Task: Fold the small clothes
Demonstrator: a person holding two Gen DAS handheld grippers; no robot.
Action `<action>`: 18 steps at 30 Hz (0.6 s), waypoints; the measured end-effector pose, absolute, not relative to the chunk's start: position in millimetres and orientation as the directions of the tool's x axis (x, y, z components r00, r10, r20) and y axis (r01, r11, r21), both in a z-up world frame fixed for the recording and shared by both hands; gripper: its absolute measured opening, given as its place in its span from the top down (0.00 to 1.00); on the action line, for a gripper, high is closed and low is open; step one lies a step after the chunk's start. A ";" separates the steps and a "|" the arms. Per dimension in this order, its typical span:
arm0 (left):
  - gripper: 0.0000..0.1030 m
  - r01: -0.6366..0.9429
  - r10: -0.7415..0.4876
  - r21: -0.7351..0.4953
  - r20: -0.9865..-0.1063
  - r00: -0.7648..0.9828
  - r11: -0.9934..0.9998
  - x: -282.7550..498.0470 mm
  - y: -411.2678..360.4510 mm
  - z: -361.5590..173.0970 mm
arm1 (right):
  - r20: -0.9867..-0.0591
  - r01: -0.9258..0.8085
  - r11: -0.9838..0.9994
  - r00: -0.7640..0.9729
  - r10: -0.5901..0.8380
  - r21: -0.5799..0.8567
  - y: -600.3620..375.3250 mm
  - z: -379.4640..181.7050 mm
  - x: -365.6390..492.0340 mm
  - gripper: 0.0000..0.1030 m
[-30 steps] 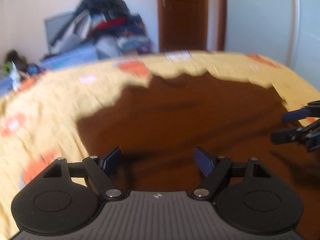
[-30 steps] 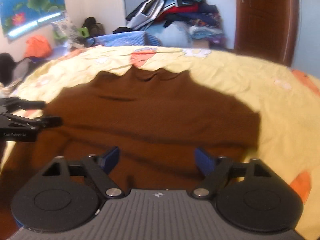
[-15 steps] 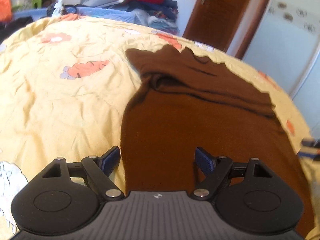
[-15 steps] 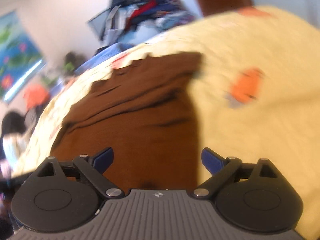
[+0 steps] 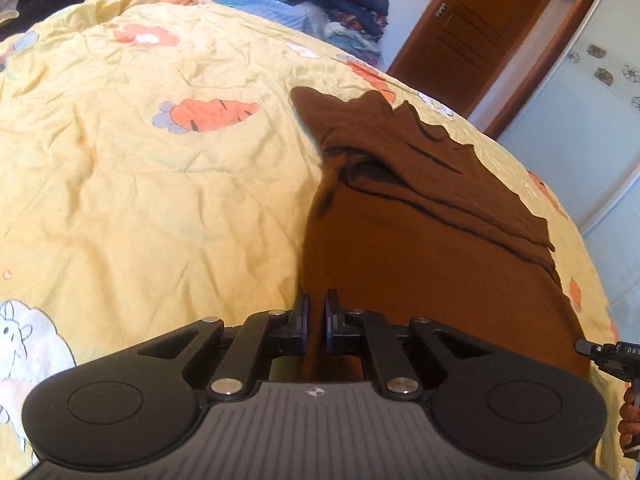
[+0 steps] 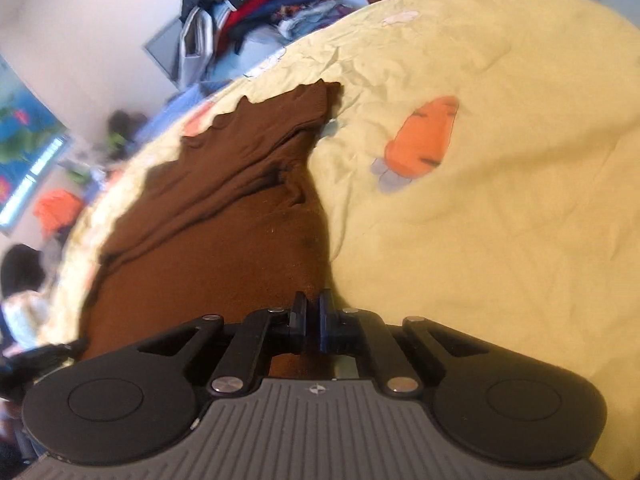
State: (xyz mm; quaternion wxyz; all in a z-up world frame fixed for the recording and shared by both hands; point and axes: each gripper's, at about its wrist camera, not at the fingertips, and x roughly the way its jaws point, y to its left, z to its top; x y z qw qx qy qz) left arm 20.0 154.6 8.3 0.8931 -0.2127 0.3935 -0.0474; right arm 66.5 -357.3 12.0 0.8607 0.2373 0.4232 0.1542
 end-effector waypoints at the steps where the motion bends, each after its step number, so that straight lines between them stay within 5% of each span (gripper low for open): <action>1: 0.91 -0.092 -0.270 -0.444 -0.683 0.679 0.891 18.3 157.7 7.9 | -0.654 -0.065 0.829 0.581 0.483 0.555 -354.6 12.3 66.8 0.78; 5: 0.73 -0.103 -0.421 -0.615 -0.642 0.641 0.782 1.8 169.9 0.5 | -0.626 -0.077 0.809 0.592 0.507 0.583 -347.0 25.9 50.7 0.37; 11: 0.69 -0.103 -0.492 -0.713 -0.574 0.655 0.694 -27.1 171.3 -11.7 | -0.600 -0.086 0.758 0.556 0.575 0.646 -355.7 18.4 19.8 0.35; 12: 0.73 -0.099 -0.482 -0.700 -0.580 0.657 0.707 -25.5 167.7 -10.2 | -0.589 -0.085 0.742 0.551 0.591 0.665 -355.7 17.1 17.6 0.37; 13: 0.92 -0.109 -0.453 -0.667 -0.608 0.651 0.737 -23.4 163.4 -8.5 | -0.587 -0.082 0.738 0.549 0.594 0.670 -355.0 17.0 17.3 0.50; 15: 0.96 -0.109 -0.413 -0.612 -0.643 0.645 0.783 -20.0 158.9 -6.7 | -0.616 -0.063 0.742 0.513 0.598 0.668 -351.9 12.9 21.3 0.88; 18: 0.97 -0.110 -0.356 -0.552 -0.663 0.658 0.827 -25.6 165.6 -2.4 | -0.631 -0.060 0.768 0.531 0.566 0.638 -363.8 8.4 18.8 0.93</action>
